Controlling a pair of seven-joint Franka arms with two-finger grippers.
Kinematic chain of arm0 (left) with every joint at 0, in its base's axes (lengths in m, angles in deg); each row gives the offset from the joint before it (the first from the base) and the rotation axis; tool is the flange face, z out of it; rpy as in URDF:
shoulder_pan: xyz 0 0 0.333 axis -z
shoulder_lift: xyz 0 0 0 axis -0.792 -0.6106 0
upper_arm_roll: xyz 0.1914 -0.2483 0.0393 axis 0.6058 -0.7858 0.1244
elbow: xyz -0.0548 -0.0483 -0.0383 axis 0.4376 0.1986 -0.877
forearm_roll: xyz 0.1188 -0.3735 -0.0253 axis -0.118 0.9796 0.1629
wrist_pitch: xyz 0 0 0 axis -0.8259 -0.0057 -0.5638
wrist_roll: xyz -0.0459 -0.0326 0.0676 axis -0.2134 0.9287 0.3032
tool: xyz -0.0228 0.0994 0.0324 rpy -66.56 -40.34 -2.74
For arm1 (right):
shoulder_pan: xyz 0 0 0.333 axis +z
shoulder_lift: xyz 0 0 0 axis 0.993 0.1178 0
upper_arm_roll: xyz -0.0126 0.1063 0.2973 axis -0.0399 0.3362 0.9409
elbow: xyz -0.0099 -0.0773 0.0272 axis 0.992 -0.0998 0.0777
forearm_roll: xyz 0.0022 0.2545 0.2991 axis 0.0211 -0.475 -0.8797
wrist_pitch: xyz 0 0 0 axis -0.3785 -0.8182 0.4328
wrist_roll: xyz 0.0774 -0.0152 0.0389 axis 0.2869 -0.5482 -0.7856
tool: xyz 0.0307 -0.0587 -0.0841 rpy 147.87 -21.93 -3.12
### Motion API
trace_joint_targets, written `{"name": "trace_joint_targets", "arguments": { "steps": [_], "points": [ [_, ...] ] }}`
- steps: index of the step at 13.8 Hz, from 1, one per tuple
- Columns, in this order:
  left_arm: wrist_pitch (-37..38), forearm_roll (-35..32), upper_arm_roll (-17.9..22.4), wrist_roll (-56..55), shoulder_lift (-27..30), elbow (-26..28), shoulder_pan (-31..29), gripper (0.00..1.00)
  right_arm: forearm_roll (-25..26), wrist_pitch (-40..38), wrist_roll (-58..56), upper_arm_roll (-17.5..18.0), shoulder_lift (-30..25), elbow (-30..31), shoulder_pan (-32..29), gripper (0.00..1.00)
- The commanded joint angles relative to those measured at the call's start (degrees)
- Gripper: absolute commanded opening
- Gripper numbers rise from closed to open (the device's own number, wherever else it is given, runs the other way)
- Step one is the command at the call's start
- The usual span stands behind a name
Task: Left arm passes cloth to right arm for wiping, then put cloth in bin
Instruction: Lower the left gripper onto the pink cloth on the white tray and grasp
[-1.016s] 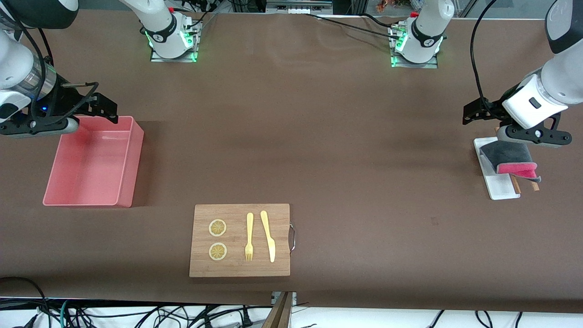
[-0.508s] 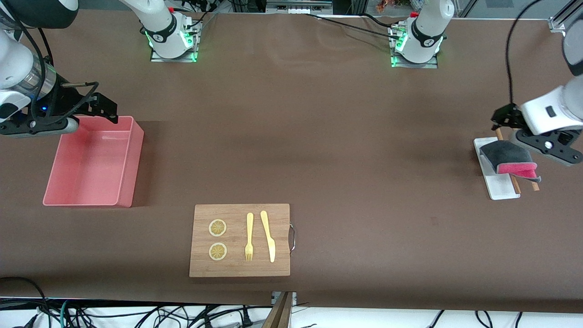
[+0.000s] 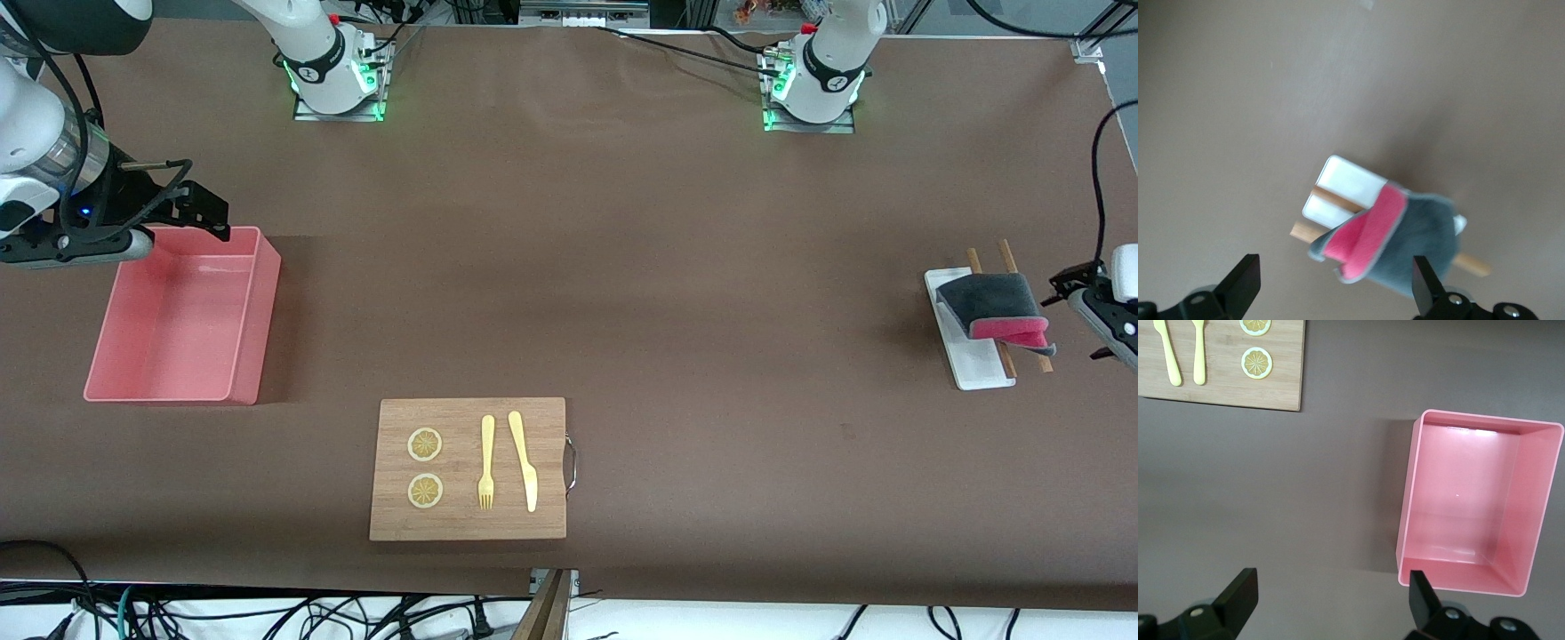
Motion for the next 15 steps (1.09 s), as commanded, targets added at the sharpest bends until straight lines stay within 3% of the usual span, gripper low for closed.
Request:
{"name": "trace_joint_targets", "arguments": {
  "steps": [1,2,3,5,13,14,15],
  "points": [
    [-7.1,1.6,-0.8,9.2,-6.4,-2.2,-4.6,1.0,0.2,-0.5,-0.6,0.4,0.5,-1.3,-0.4,1.0],
    [-9.9,2.5,-0.9,11.9,-7.8,-2.3,-5.9,0.98,0.2,-0.5,-0.6,0.4,0.5,-1.3,-0.4,1.0],
    [-11.2,3.3,-0.8,13.5,-8.7,-2.3,-6.0,0.79,0.2,-0.5,-0.6,0.4,0.5,-1.3,-0.4,1.0],
    [-10.9,4.2,-0.8,13.9,-9.4,-2.0,-6.6,0.73,0.2,-0.5,-0.6,0.4,0.5,-1.3,-0.4,1.0],
    [-5.7,5.5,-1.1,14.0,-9.9,-2.1,-6.7,0.73,0.2,-0.5,-0.6,0.4,0.5,-1.3,-0.4,1.0],
    [-5.7,5.6,-1.1,14.0,-10.0,-2.1,-6.8,0.65,0.2,-0.5,-0.6,0.4,0.5,-1.3,-0.4,1.0],
    [-5.6,5.7,-1.1,14.0,-9.9,-2.1,-6.7,0.51,0.2,-0.5,-0.6,0.4,0.5,-1.3,-0.4,1.0]
  ]
}}
